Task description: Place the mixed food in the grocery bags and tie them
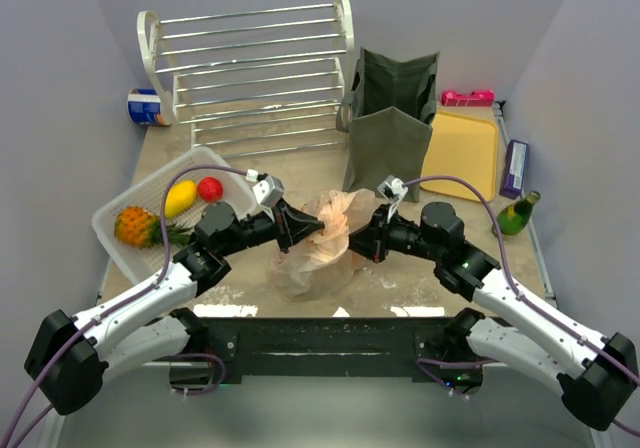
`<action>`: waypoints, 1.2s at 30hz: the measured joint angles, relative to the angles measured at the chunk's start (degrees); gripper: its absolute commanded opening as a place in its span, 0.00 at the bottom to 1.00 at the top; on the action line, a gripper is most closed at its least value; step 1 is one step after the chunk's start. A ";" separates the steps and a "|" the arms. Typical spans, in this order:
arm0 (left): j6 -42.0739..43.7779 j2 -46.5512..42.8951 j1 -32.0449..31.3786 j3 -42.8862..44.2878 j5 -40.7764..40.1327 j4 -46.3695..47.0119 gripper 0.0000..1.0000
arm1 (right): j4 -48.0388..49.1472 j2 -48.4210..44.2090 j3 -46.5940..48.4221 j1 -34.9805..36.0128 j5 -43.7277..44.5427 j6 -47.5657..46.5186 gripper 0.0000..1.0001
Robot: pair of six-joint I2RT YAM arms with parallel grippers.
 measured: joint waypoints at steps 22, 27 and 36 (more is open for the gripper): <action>-0.07 -6.62 6.05 0.35 -9.97 -9.49 0.00 | -16.63 -7.32 0.42 0.87 36.15 7.65 0.00; -1.03 -8.24 10.36 0.35 -10.43 -12.35 0.00 | -18.32 -7.87 0.42 1.11 41.92 10.32 0.00; -3.04 -10.27 21.29 -0.59 -5.81 -16.79 0.00 | -18.27 -7.69 -0.28 1.11 43.82 13.22 0.00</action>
